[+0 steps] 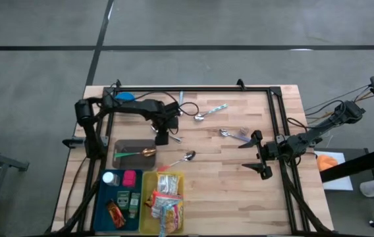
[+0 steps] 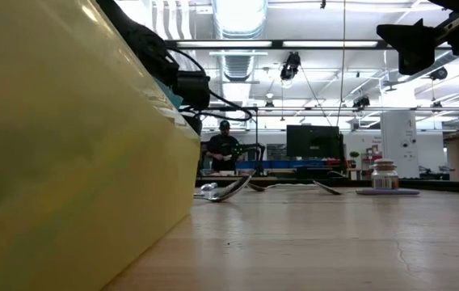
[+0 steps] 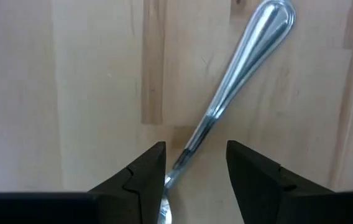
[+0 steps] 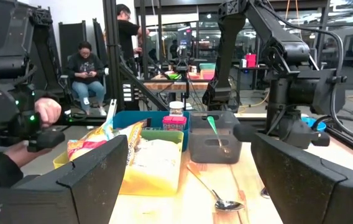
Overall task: Pick & Place Food Item
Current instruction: Put the silver spoon into the gray bin
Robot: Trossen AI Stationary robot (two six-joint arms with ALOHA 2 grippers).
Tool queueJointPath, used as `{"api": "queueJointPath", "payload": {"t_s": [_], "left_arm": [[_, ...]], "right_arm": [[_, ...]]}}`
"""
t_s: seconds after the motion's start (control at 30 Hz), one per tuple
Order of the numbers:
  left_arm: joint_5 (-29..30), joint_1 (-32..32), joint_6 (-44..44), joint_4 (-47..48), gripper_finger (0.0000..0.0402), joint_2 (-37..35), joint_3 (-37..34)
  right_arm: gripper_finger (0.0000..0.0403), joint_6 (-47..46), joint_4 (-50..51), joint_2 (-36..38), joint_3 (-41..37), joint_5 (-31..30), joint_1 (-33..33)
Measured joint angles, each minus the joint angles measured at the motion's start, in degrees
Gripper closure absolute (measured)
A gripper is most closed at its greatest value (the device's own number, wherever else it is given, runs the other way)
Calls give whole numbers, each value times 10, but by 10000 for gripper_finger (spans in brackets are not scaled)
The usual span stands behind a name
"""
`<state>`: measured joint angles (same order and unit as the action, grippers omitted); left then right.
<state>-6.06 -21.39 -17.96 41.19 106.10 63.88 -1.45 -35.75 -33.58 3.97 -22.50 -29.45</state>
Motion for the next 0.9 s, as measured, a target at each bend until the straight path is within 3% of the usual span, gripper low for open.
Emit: {"api": "queueJointPath", "payload": {"t_s": [0.57, 0.9], "left_arm": [[39, 5, -2, -13, 235, -1, -16], [37, 5, 0, -20, 320, 0, -16]], "right_arm": [[64, 0, 0, 0, 0, 0, 0], [64, 0, 0, 0, 0, 0, 0]]}}
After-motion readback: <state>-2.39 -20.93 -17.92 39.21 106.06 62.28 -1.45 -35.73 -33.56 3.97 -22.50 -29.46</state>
